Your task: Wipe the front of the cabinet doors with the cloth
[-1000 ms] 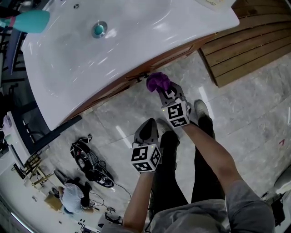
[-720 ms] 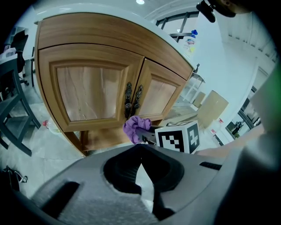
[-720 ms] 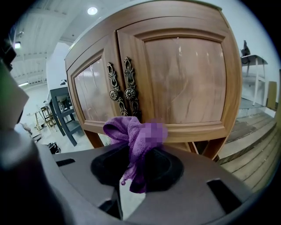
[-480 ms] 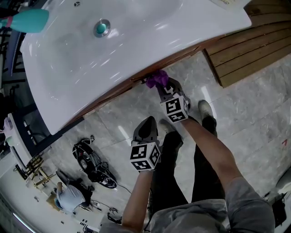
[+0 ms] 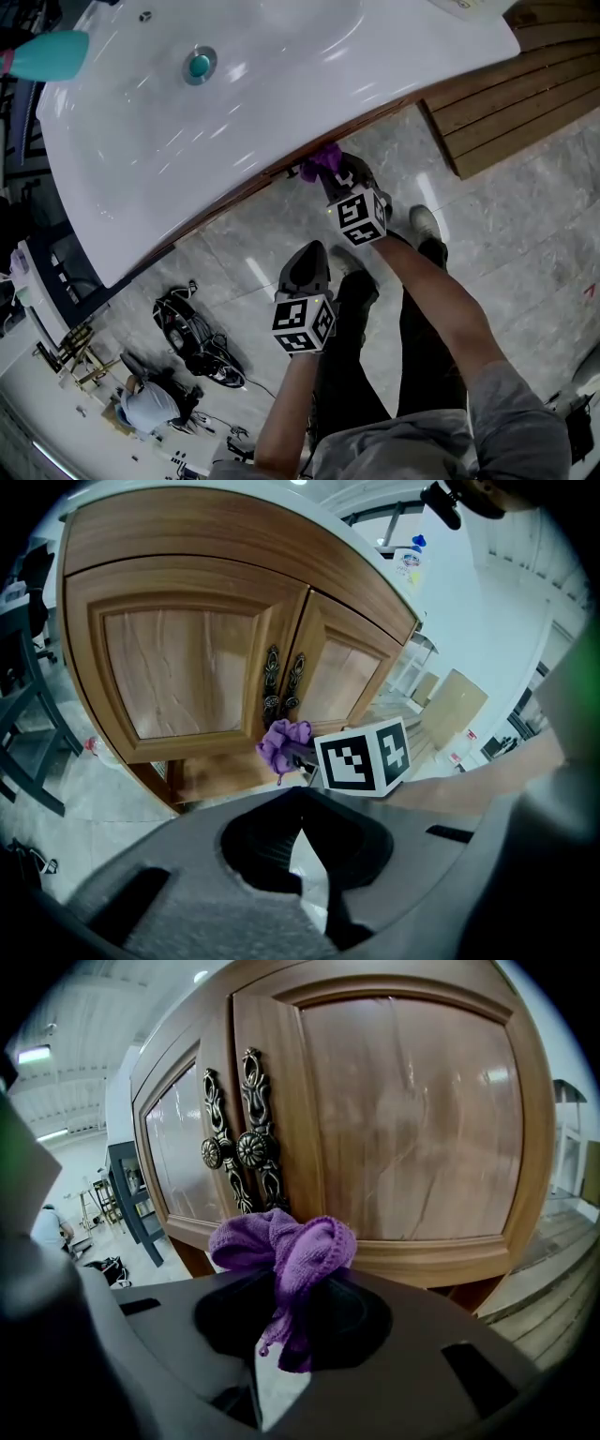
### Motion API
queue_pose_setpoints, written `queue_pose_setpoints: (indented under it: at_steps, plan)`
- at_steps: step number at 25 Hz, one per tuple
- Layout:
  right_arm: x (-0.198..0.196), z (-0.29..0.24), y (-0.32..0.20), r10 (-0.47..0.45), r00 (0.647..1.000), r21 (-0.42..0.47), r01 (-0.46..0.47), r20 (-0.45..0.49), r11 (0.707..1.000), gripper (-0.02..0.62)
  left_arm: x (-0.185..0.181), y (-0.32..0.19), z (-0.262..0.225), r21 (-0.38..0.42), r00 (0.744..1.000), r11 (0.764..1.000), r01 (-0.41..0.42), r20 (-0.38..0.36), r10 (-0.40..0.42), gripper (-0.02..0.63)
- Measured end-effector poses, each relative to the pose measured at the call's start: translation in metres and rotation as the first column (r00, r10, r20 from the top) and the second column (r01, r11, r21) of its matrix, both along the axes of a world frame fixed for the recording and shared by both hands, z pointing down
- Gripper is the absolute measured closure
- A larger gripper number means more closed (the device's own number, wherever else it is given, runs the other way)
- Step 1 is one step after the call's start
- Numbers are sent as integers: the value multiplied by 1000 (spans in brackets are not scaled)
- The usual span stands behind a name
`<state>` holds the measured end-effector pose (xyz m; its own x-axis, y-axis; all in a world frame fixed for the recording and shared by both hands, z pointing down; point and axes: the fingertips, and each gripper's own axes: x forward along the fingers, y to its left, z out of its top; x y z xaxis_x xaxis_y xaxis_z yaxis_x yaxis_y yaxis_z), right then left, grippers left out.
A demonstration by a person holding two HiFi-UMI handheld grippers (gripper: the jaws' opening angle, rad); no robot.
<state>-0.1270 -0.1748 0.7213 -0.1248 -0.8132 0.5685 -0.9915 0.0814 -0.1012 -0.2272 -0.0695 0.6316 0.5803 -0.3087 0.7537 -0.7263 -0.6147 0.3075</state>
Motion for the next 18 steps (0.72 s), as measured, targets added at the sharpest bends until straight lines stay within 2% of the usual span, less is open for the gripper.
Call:
queue_pose_setpoints:
  at_steps: [18]
  plan:
    - [30, -3, 4, 19, 999, 8, -20, 26, 1000, 502, 27, 8, -7, -3, 1000, 1000, 9, 1, -9, 598]
